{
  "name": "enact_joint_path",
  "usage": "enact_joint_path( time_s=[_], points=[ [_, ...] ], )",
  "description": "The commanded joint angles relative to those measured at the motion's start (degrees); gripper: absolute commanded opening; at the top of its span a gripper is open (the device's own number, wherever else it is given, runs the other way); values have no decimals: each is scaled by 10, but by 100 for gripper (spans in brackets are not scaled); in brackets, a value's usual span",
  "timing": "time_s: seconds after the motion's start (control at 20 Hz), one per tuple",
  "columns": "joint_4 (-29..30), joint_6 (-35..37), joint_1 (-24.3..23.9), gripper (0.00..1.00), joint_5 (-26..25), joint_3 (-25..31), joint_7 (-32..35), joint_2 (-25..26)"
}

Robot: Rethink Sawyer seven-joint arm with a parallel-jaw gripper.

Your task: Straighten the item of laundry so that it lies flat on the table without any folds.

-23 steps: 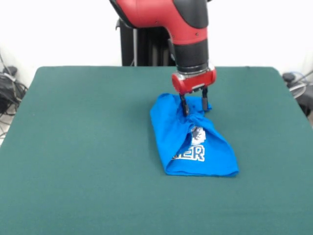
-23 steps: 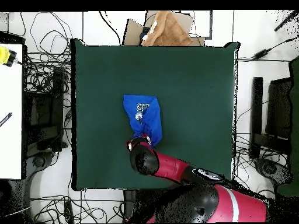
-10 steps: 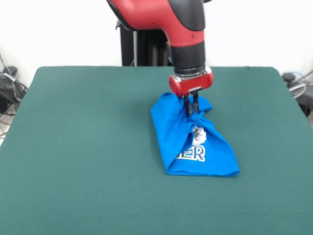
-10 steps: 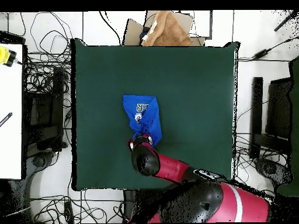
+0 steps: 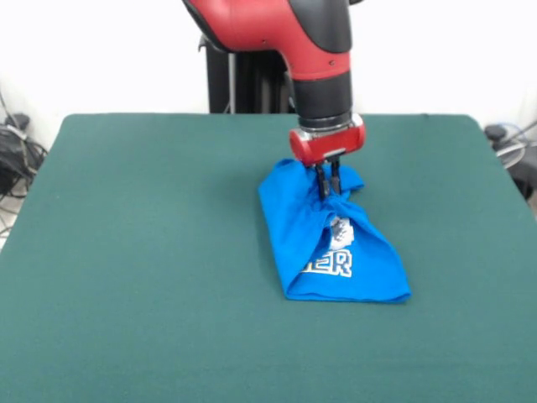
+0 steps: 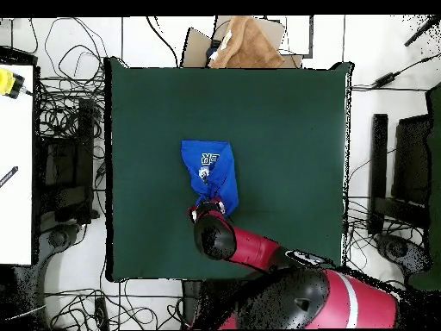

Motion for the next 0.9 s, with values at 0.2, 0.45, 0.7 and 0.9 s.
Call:
enact_joint_path(
  time_s=[0.2,0.45,0.7,0.9],
  points=[
    [1,18,34,0,58,-9,186,-28],
    [117,25,121,0,149,-29,261,-155],
    [149,-1,220,0,245,-45,309,-183],
    [145,-43,245,0,250,-47,331,-151]
  ],
)
